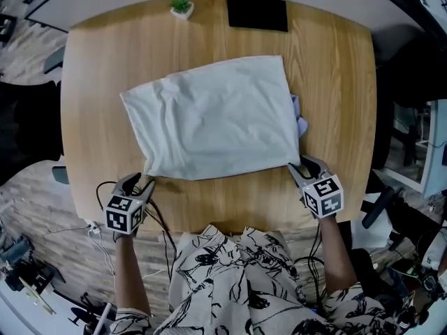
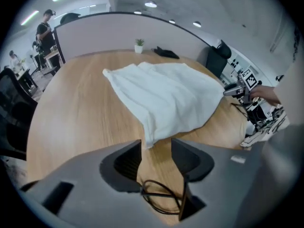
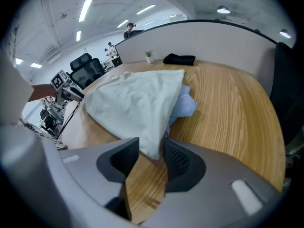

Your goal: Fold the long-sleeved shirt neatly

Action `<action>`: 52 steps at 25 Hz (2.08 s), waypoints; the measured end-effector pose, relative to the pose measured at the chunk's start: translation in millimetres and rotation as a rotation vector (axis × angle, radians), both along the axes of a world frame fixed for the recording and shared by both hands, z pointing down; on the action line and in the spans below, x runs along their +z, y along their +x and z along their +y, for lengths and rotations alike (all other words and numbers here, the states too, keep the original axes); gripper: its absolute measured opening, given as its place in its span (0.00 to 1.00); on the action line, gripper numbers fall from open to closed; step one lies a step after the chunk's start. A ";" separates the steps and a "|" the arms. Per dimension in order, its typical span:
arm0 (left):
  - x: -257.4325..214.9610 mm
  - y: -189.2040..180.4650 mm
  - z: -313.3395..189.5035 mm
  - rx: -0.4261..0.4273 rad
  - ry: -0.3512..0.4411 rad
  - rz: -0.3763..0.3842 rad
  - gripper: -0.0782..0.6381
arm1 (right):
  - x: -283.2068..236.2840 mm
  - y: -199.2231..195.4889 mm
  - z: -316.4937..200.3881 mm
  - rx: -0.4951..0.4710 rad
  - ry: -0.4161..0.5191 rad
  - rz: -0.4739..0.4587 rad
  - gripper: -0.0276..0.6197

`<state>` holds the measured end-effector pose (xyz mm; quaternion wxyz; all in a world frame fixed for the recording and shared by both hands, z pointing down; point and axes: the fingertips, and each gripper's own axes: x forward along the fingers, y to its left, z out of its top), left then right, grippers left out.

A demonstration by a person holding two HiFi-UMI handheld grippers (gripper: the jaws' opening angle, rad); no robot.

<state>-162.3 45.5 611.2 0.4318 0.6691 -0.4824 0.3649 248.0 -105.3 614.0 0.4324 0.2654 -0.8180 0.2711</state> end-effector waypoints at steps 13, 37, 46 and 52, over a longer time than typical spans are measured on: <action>-2.0 64.3 -55.7 0.095 0.129 0.025 0.31 | -3.4 -72.0 -28.6 -0.177 0.106 -0.059 0.33; -283.5 29.6 11.1 -0.276 0.972 -0.096 0.11 | -270.6 -12.0 15.1 0.178 0.654 -0.584 0.05; -338.1 14.4 140.2 -0.249 1.152 -0.172 0.11 | -338.1 -13.5 141.0 0.280 0.860 -0.573 0.05; -364.9 9.4 206.1 -0.286 1.246 -0.161 0.11 | -363.9 -2.0 216.2 0.311 0.928 -0.556 0.05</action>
